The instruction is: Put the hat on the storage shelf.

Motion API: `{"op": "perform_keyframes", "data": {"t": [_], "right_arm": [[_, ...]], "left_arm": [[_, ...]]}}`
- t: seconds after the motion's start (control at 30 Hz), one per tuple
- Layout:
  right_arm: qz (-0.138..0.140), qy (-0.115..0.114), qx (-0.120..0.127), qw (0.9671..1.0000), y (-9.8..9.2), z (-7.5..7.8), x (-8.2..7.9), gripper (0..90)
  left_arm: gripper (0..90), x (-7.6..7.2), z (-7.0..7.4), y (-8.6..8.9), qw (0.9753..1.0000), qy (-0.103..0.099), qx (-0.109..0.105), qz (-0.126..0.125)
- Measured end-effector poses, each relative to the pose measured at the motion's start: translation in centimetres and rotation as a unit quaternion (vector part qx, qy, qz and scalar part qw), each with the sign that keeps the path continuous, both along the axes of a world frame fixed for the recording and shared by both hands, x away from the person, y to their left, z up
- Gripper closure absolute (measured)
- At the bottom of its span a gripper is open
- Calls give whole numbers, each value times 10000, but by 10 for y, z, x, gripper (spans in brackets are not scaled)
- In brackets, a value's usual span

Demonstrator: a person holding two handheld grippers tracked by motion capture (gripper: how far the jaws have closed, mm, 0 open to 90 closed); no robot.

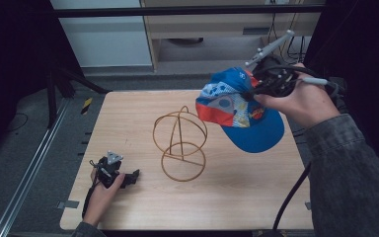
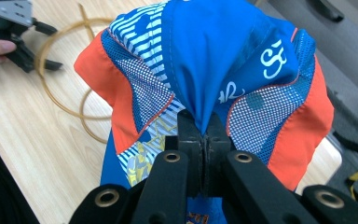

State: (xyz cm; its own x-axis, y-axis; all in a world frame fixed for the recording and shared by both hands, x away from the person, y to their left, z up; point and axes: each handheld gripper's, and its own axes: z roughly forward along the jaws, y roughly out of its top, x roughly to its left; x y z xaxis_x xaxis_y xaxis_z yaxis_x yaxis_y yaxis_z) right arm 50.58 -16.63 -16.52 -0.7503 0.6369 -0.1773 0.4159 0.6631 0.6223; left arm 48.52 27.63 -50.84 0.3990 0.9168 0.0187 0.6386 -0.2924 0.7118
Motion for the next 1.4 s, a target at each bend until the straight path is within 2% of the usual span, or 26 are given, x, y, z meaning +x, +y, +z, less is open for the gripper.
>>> {"op": "perform_keyframes", "data": {"t": [0.33, 0.6, 0.97, 1.23, 1.4], "right_arm": [[515, -79, -112, 9986, 61, 9, 6, 891], [712, -81, -147, 9973, 93, 10, 12, 892], [808, -20, -157, 9966, 116, 8, 19, 892], [857, -17, -326, 9958, 128, 11, 22, 892], [839, 27, -416, 9956, 134, 8, 28, 891]], "left_arm": [[0, 0, 0, 0, 10000, -9, 2, -1], [0, 0, 0, 0, 10000, -7, 0, -1], [0, 0, 0, 0, 10000, 6, 22, -33], [0, 1, 0, 0, 10000, 7, 23, -38], [0, 0, 0, 0, 10000, 13, 8, -29]]}}
